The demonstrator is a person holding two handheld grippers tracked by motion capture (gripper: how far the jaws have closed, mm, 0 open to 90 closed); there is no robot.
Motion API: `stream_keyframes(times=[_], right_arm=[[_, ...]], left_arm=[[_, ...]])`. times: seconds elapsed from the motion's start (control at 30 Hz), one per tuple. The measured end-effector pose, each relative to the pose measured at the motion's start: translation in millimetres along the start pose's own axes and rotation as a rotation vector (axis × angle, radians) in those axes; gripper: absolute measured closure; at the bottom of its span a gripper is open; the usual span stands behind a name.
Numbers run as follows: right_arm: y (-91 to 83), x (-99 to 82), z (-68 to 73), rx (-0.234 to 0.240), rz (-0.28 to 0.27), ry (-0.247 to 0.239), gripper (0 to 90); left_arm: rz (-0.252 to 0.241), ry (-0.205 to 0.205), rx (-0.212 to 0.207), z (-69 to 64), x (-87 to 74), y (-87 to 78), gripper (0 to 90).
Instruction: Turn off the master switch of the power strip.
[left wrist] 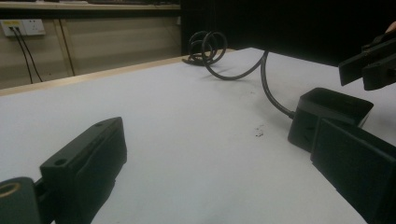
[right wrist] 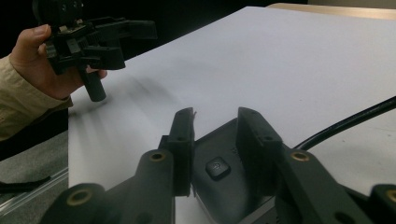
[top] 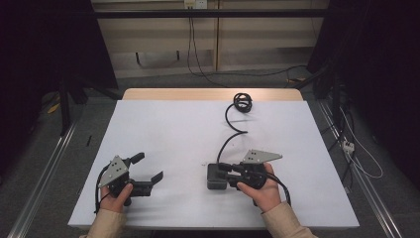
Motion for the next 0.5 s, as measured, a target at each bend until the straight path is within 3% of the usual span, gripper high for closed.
stream_keyframes(times=[0.17, 0.5], right_arm=[[1.1, 0.5, 1.7, 0.011, 0.003, -0.009, 55.2], [0.6, 0.7, 1.7, 0.015, 0.019, -0.025, 43.0]], left_arm=[[-0.002, -0.005, 0.002, 0.2, 0.1, -0.2, 3.5], [-0.001, -0.004, 0.003, 0.1, -0.1, -0.5, 3.5]])
Point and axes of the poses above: each handheld gripper's, and its own axes: y roughly forward along the jaws, x roughly out of its top, z roughly to its left, the point moved 10 cm from there along y, roughly forward along the jaws, and after that the axes turned 10 degrees about -x, right-handed, at the moved point
